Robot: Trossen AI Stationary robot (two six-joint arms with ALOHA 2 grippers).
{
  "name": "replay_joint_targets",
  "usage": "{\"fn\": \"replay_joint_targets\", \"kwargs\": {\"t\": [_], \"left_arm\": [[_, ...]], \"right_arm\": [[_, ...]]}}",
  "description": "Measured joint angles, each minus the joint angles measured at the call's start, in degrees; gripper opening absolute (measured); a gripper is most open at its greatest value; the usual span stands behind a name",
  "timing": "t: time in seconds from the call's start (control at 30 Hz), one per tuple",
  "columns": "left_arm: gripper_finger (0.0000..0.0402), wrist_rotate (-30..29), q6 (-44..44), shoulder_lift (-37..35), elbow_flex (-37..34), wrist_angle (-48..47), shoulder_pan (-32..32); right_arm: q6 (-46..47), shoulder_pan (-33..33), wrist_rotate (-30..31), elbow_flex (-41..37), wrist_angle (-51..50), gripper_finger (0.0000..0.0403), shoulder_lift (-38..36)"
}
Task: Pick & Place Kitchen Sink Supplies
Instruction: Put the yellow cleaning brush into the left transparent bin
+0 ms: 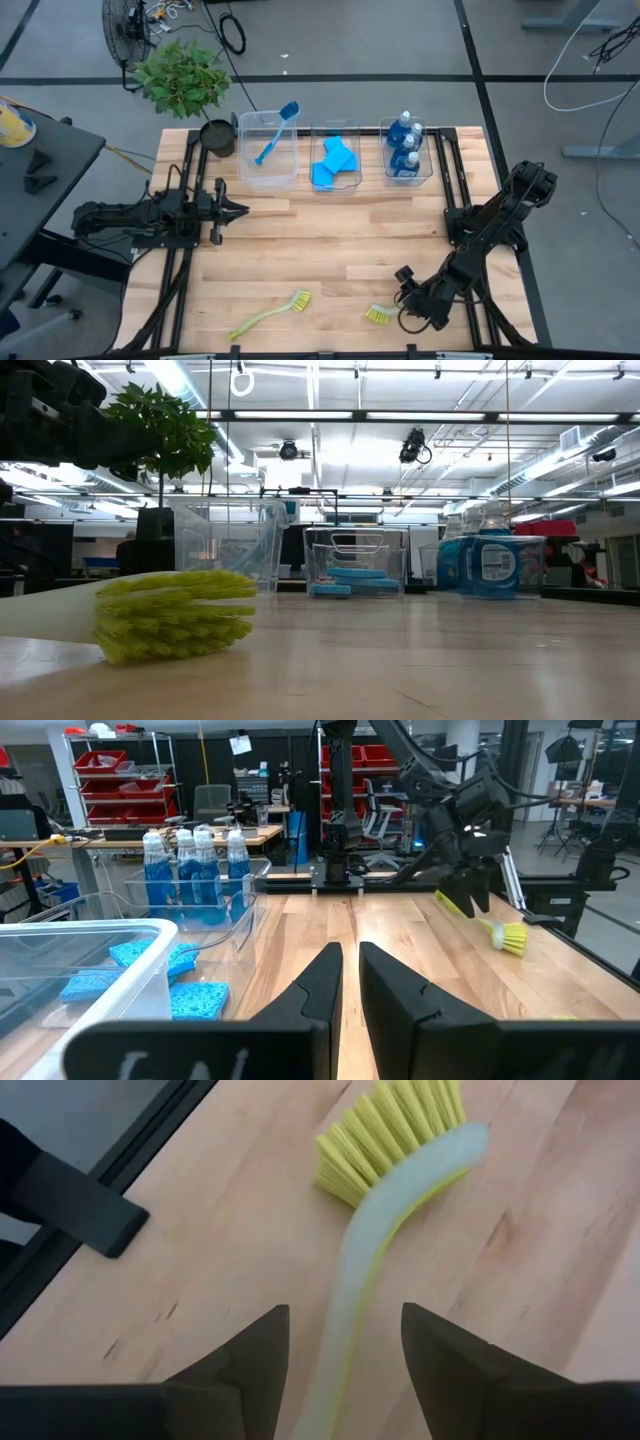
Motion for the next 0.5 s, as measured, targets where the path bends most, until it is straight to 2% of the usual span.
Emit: {"fn": "replay_joint_targets", "kwargs": {"t": [0.5], "left_arm": [[0.0044, 0.0, 0.0, 0.0, -0.02, 0.0, 0.0]], "right_arm": [[0.0, 0.0, -1.56, -4.25, 2.92, 0.0196, 0.0]]}}
